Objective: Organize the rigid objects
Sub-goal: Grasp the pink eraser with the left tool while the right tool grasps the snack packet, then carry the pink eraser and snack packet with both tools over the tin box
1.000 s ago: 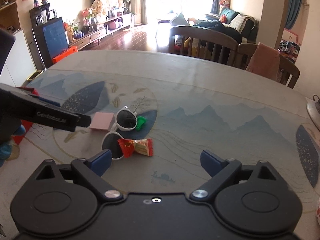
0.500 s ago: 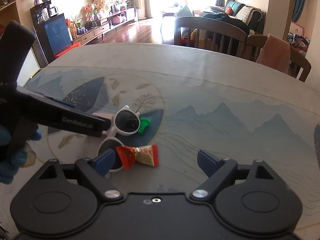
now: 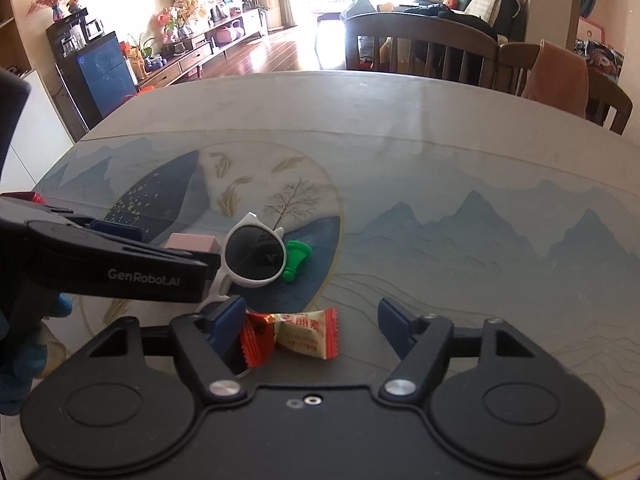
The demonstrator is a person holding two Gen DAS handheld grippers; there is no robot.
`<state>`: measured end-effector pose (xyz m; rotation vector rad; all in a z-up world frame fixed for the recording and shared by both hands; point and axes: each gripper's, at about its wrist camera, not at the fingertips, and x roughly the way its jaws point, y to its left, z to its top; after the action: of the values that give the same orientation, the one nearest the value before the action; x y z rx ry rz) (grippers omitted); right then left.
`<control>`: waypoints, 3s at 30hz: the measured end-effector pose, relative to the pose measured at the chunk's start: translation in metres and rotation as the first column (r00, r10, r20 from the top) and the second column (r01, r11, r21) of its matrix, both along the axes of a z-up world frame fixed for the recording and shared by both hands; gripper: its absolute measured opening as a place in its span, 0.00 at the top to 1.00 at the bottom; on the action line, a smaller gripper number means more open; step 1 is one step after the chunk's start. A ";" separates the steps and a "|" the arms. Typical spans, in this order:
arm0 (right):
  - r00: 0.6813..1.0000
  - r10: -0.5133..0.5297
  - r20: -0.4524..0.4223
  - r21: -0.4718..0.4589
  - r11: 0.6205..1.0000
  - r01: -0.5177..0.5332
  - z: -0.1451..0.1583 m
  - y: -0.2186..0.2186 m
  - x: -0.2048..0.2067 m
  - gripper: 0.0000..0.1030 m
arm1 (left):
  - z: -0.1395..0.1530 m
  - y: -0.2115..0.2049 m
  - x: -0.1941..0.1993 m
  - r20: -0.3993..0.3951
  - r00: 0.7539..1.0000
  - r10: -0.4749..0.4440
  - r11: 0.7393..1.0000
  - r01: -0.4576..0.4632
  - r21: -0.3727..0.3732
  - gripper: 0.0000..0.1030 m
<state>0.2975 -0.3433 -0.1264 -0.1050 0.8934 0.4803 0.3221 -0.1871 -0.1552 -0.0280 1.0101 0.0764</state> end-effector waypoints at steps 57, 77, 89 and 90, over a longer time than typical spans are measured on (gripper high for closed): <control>0.975 0.191 0.114 0.085 0.976 -0.201 0.105 0.088 -0.136 0.81 | 0.101 0.114 -0.165 0.096 0.993 0.073 0.992 -0.062 -0.111 0.61; 0.958 0.274 0.087 0.076 0.957 -0.281 0.102 0.210 -0.161 0.81 | 0.098 0.243 -0.199 0.099 0.983 0.153 0.985 -0.144 -0.094 0.61; 0.958 0.288 0.010 0.055 0.956 -0.288 0.085 0.262 -0.159 0.81 | 0.075 0.290 -0.184 0.035 0.994 0.100 0.993 -0.098 -0.072 0.61; 0.957 0.289 0.000 0.055 0.956 -0.288 0.082 0.265 -0.158 0.81 | 0.073 0.292 -0.182 0.032 0.995 0.091 0.993 -0.089 -0.072 0.61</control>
<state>0.1397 -0.0780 -0.0440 -0.1853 0.8759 0.7780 0.1399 0.1045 -0.0818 -0.1389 0.9755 0.1220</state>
